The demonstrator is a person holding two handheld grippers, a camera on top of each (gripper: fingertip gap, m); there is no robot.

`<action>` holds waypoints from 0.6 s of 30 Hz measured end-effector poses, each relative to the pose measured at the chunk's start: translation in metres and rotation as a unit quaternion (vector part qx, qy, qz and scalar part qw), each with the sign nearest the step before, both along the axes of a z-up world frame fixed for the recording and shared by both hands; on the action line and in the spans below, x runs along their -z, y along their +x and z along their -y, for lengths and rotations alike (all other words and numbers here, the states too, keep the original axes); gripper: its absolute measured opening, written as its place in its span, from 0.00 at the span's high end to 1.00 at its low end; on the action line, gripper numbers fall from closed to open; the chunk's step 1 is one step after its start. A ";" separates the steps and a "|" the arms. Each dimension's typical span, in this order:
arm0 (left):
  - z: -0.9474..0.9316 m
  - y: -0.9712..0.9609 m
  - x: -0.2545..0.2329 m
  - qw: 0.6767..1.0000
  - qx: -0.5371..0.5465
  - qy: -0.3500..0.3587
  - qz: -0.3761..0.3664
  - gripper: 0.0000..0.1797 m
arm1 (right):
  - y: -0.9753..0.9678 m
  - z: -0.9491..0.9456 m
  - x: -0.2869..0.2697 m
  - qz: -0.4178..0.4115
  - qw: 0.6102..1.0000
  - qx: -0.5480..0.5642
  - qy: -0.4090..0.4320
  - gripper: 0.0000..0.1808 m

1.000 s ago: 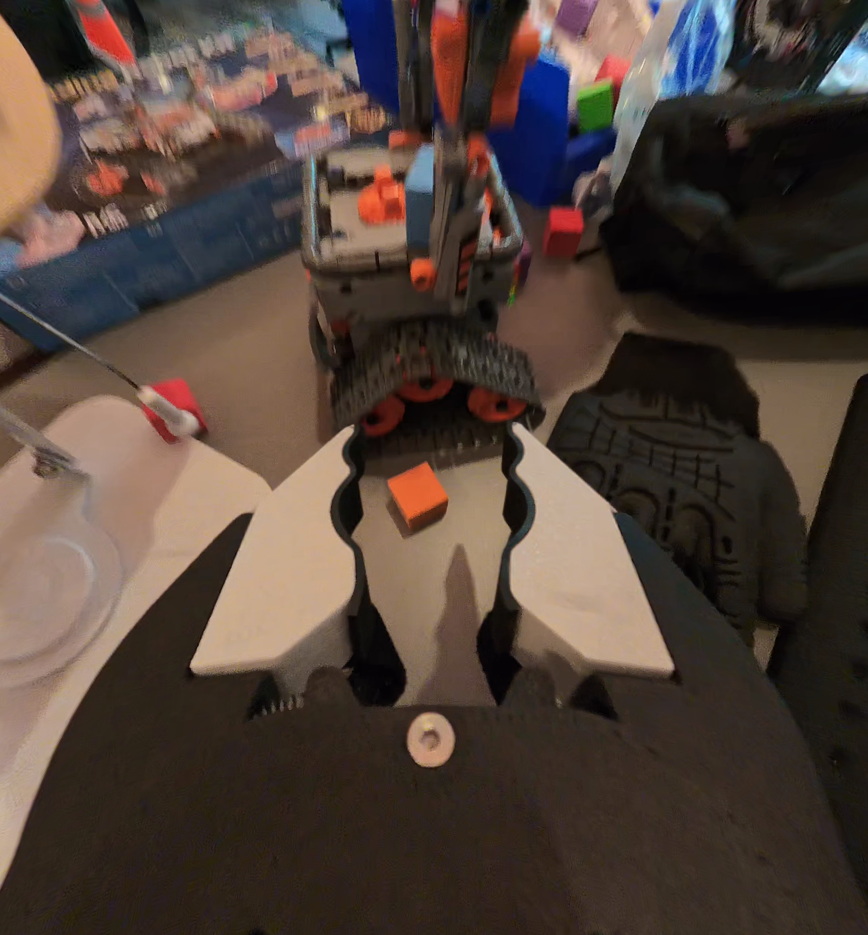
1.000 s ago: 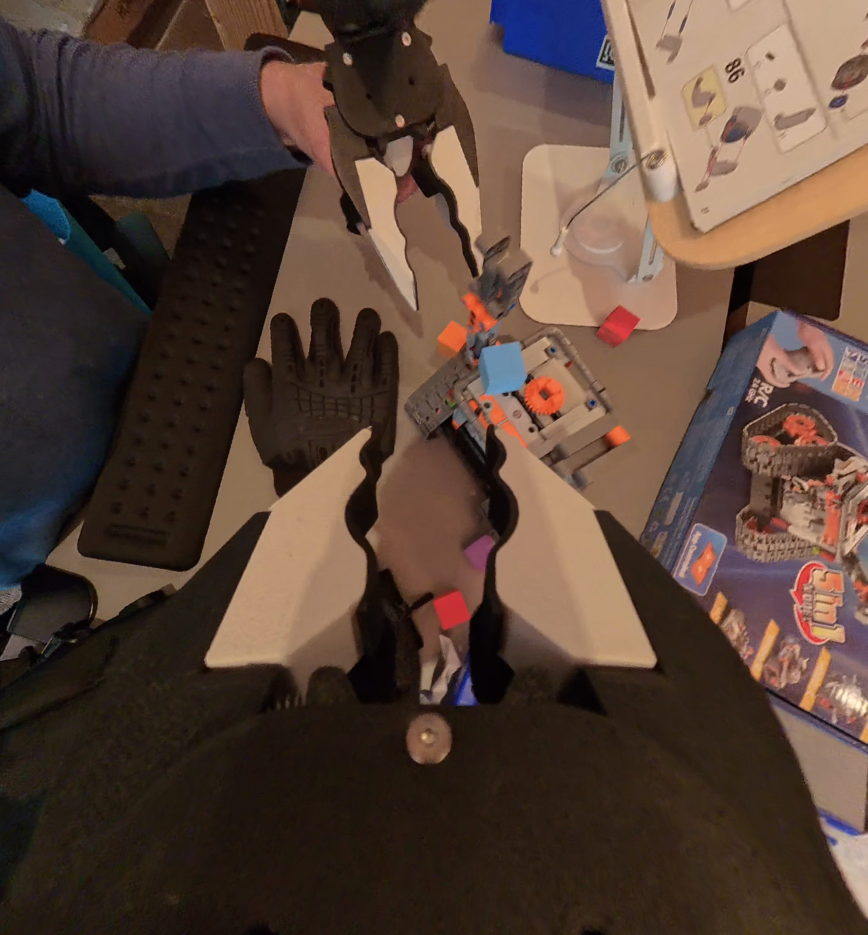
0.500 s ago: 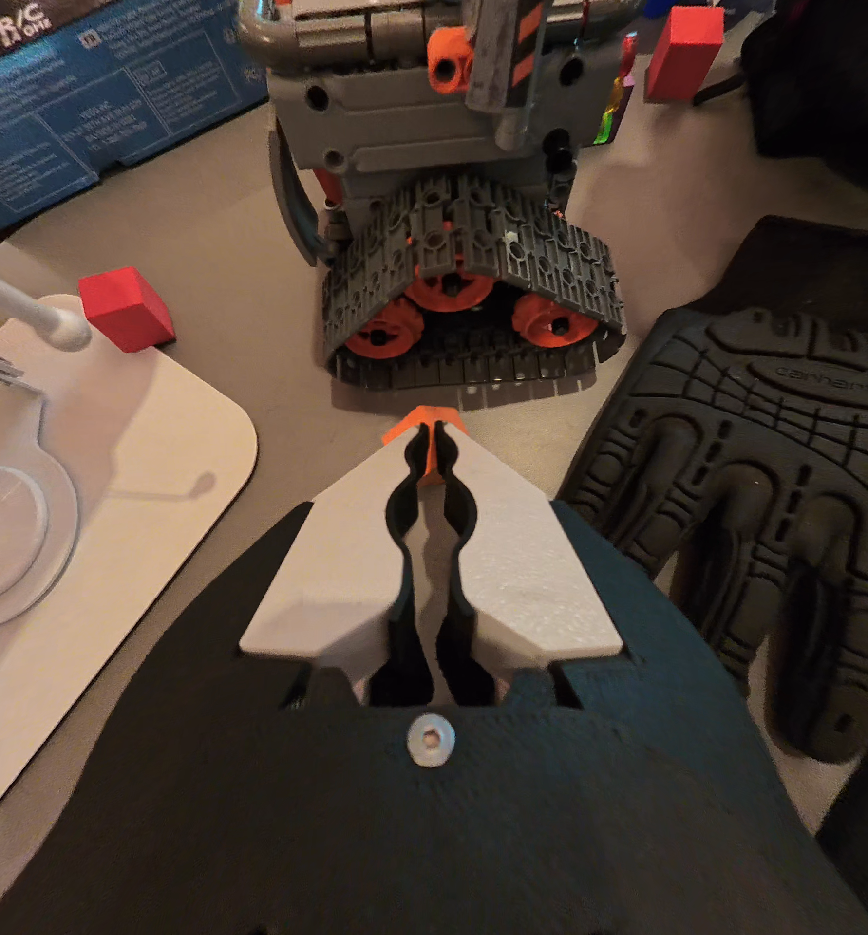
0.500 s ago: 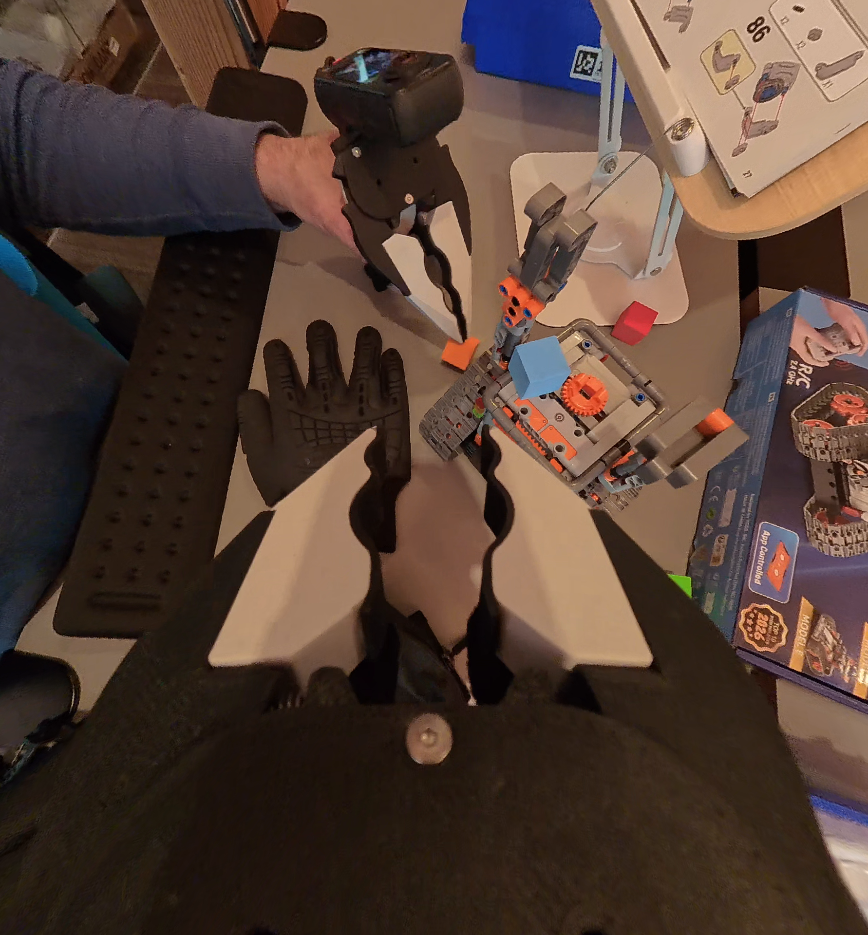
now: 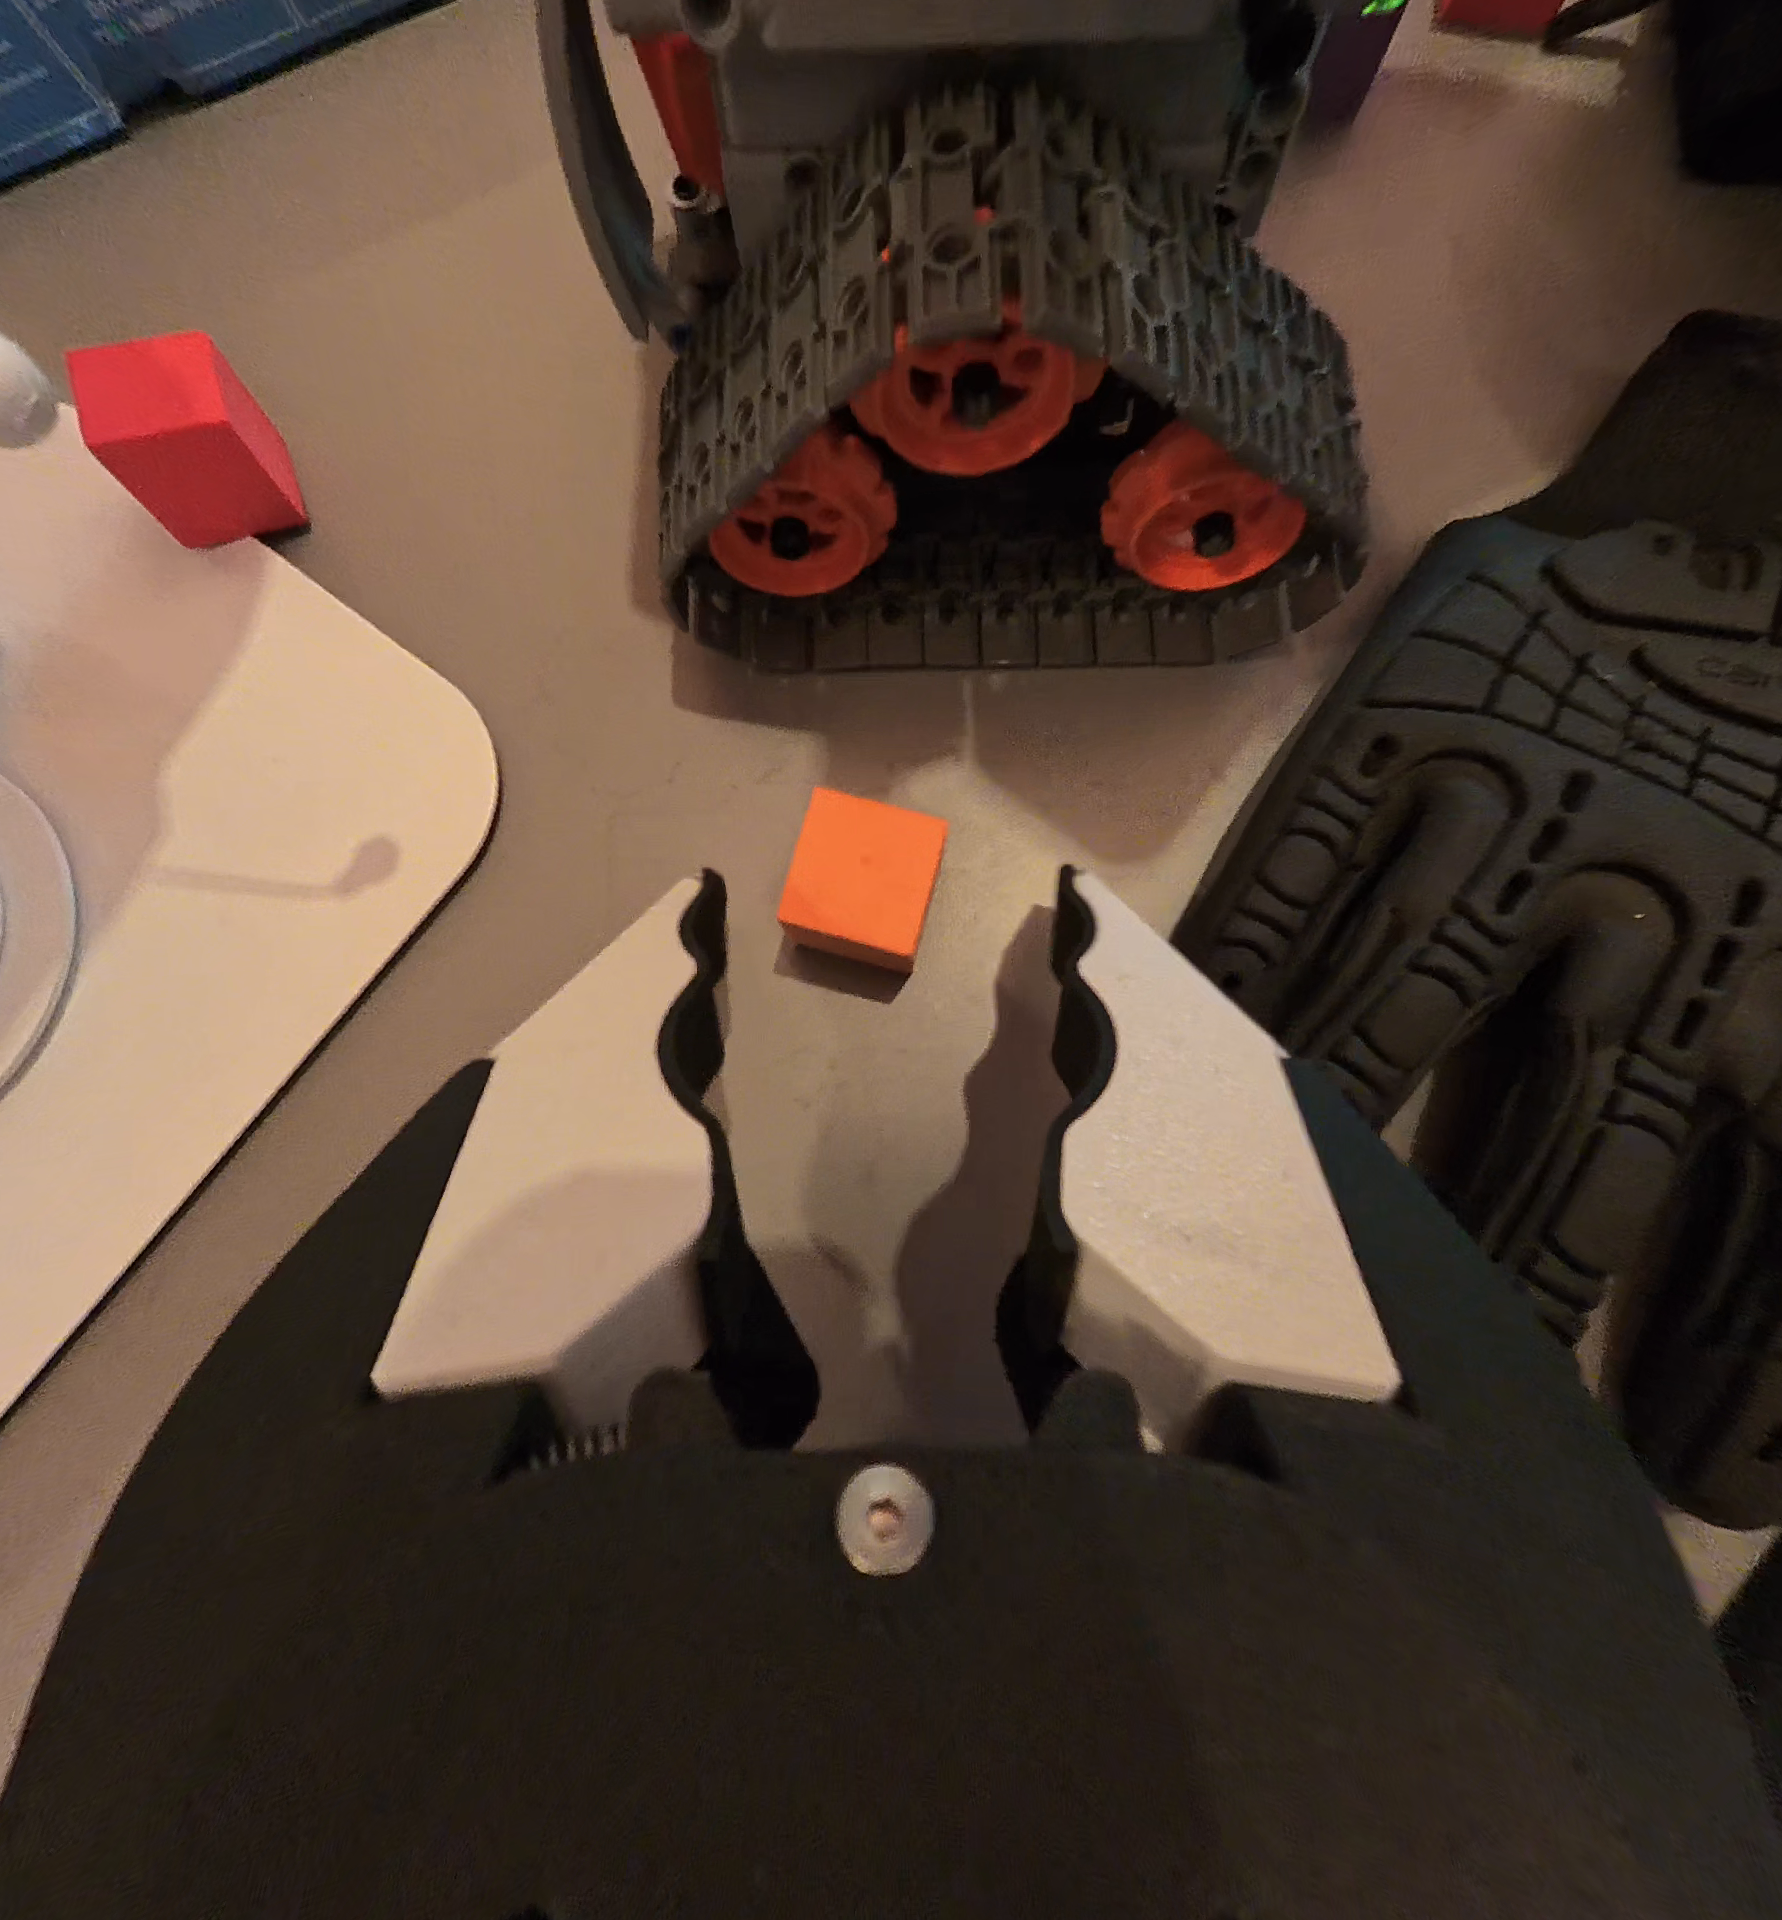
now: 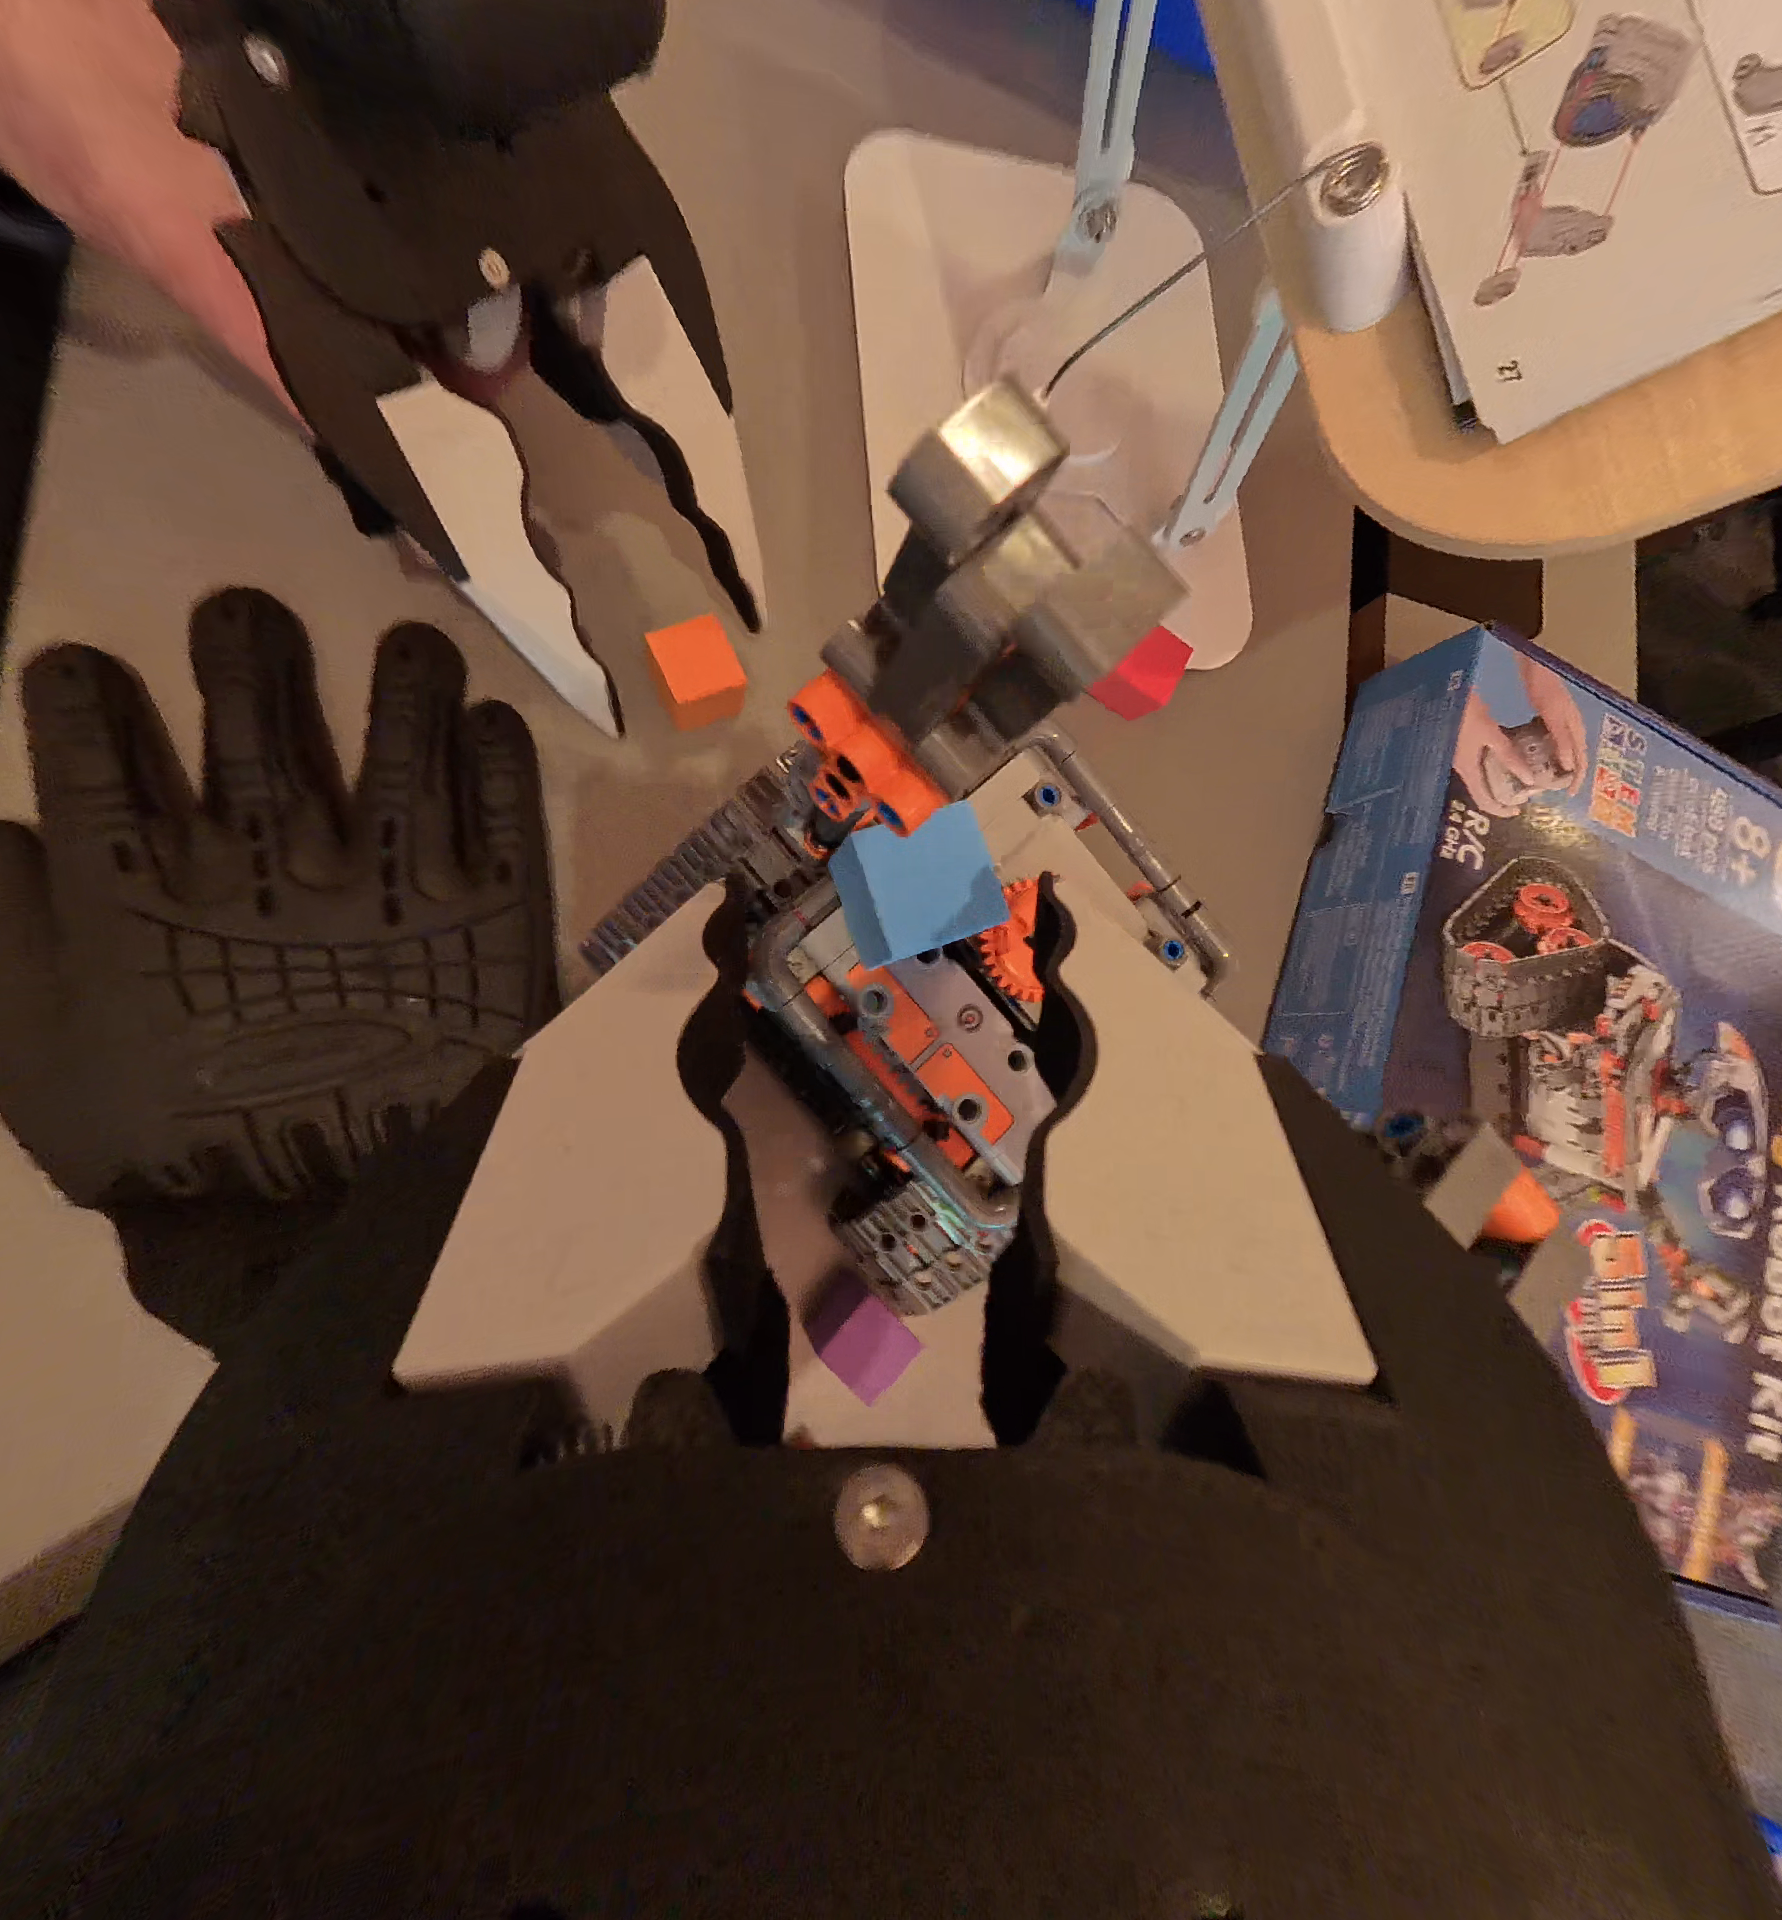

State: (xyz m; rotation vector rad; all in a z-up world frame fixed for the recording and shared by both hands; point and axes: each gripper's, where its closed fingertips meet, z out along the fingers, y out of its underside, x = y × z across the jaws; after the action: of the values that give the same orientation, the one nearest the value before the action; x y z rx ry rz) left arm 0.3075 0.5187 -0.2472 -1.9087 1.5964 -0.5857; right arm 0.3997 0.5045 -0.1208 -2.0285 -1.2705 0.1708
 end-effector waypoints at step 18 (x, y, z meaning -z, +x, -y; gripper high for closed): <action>-0.002 0.005 0.007 1.000 0.012 -0.006 0.021 0.85 | 0.009 0.029 -0.051 -0.022 0.996 -0.067 -0.046 0.83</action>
State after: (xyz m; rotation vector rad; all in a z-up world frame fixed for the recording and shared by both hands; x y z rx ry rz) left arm 0.3129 0.5209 -0.2537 -1.8763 1.5940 -0.6437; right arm 0.4090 0.4750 -0.0694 -2.0060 -1.3939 0.3402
